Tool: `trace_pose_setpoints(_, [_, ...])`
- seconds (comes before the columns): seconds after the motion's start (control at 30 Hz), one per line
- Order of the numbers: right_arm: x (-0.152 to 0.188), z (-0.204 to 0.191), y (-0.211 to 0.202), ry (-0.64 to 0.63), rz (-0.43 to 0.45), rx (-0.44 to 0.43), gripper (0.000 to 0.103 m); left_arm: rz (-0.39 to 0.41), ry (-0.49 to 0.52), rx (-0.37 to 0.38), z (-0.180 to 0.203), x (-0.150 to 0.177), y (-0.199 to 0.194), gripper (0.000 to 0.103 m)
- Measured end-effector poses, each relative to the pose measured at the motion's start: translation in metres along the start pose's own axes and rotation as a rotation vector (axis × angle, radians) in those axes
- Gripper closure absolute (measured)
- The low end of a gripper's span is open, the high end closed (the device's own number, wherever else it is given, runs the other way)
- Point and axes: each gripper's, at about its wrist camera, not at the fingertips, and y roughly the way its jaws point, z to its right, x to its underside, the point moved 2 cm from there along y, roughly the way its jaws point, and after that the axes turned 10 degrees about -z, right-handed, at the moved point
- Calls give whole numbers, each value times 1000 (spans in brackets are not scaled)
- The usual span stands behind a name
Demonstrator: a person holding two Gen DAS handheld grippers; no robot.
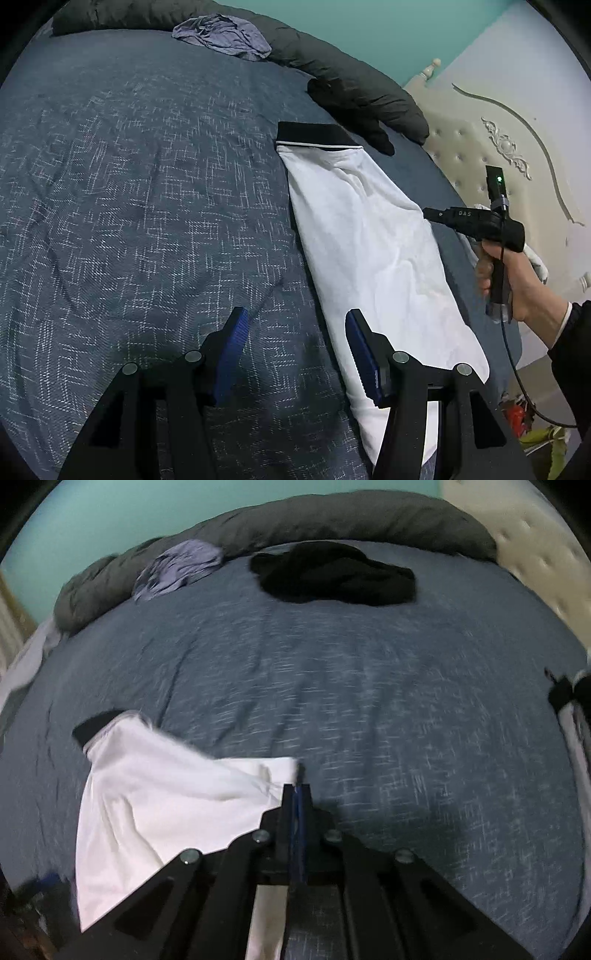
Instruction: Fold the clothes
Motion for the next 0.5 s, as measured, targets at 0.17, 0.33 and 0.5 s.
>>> trace_pose_setpoints(0.17, [-1, -2, 5, -11, -12, 13, 102, -3, -5, 5, -2, -1, 0, 45])
trace_pose_setpoints(0.33, [1, -4, 11, 17, -30, -27, 99, -11, -6, 13, -2, -1, 0, 45])
trace_pose_setpoints(0.5, [16, -3, 9, 73, -32, -110, 60, -11, -2, 18, 0, -1, -1, 45])
